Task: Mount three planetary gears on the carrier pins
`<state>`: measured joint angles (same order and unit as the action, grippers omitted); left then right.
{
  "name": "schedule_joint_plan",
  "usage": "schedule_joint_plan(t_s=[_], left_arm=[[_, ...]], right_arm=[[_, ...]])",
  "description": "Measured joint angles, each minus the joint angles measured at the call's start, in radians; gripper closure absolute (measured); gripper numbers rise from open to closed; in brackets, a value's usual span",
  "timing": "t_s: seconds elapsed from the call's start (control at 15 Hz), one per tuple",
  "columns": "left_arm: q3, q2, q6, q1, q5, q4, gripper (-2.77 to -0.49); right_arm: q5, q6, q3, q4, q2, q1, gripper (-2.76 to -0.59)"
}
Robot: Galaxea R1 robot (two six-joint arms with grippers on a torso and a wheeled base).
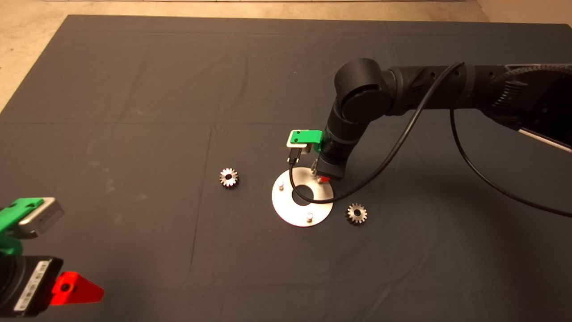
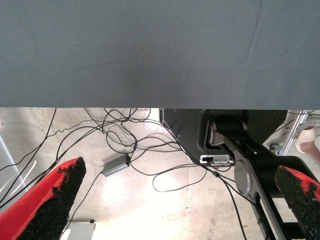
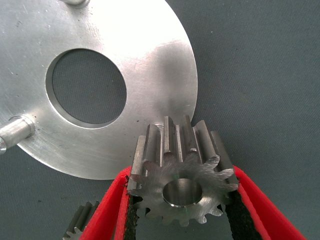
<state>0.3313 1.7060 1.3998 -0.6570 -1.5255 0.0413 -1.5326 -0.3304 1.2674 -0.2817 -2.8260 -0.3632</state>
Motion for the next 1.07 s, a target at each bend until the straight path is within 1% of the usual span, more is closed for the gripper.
schedule_joint_plan(t_s=[0.07, 1.07], left_arm=[[0.0, 0.0, 0.0, 0.0, 0.0, 0.0, -2.75], [0.0, 0.0, 0.0, 0.0, 0.0, 0.0, -2.75]], right_arm=[[0.002, 0.0, 0.0, 0.0, 0.0, -0.001, -1.05], [0.002, 0.0, -0.002, 0.0, -0.003, 0.001, -1.05]])
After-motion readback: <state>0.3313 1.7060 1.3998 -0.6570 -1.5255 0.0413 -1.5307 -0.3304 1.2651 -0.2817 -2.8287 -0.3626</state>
